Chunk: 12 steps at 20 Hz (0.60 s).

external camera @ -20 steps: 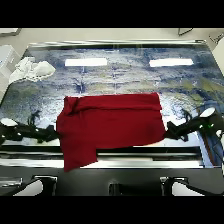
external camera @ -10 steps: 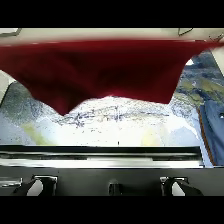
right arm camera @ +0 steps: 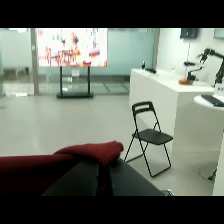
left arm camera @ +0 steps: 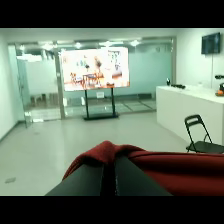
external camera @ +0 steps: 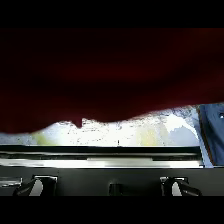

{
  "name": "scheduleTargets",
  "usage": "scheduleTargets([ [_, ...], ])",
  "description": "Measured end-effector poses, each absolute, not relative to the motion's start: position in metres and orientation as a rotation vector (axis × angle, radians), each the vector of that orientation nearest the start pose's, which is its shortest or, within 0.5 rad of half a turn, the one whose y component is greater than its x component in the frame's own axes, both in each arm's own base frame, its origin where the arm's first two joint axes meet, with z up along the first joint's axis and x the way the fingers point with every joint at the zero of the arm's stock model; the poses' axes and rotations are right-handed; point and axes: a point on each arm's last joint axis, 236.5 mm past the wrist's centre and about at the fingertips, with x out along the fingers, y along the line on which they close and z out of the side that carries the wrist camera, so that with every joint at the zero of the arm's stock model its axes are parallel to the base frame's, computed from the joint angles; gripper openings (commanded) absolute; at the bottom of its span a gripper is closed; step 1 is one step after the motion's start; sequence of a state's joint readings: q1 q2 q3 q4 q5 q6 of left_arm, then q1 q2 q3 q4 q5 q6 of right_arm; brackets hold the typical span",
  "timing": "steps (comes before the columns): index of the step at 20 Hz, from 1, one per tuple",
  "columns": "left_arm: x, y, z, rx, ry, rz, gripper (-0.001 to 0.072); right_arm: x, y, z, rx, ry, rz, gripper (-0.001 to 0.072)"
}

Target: Fold the clothes and pants, and hang the long-sleeved shirts on hangers.

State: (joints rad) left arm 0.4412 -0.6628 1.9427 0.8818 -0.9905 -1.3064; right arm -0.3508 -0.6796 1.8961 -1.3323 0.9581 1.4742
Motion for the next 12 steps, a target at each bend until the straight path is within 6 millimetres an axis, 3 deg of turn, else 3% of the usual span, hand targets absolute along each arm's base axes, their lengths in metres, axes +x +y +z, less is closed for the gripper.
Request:
scheduleTargets([
  [3,0.192,-0.049,0.580,0.038,-0.283,-0.140,0.0020,0.212,-0.032,0.564,-0.008,-0.229,-0.160,0.0035],
  [4,0.210,-0.043,0.564,0.029,-0.213,-0.141,0.0020,0.228,-0.037,0.553,0.003,-0.180,-0.161,0.0034],
  [6,0.252,-0.029,0.522,-0.017,-0.042,-0.163,0.0021,0.275,-0.049,0.508,0.044,0.000,-0.143,0.0033],
  [7,0.276,-0.023,0.495,-0.048,0.056,-0.182,0.0021,0.305,-0.052,0.472,0.077,0.136,-0.117,0.0033],
  [9,0.326,-0.016,0.418,-0.126,0.306,-0.235,0.0021,0.356,-0.056,0.380,0.148,0.459,-0.055,0.0032],
  [12,0.382,-0.023,0.274,-0.267,0.679,-0.308,0.0021,0.400,-0.052,0.237,0.195,0.892,-0.005,0.0034],
])
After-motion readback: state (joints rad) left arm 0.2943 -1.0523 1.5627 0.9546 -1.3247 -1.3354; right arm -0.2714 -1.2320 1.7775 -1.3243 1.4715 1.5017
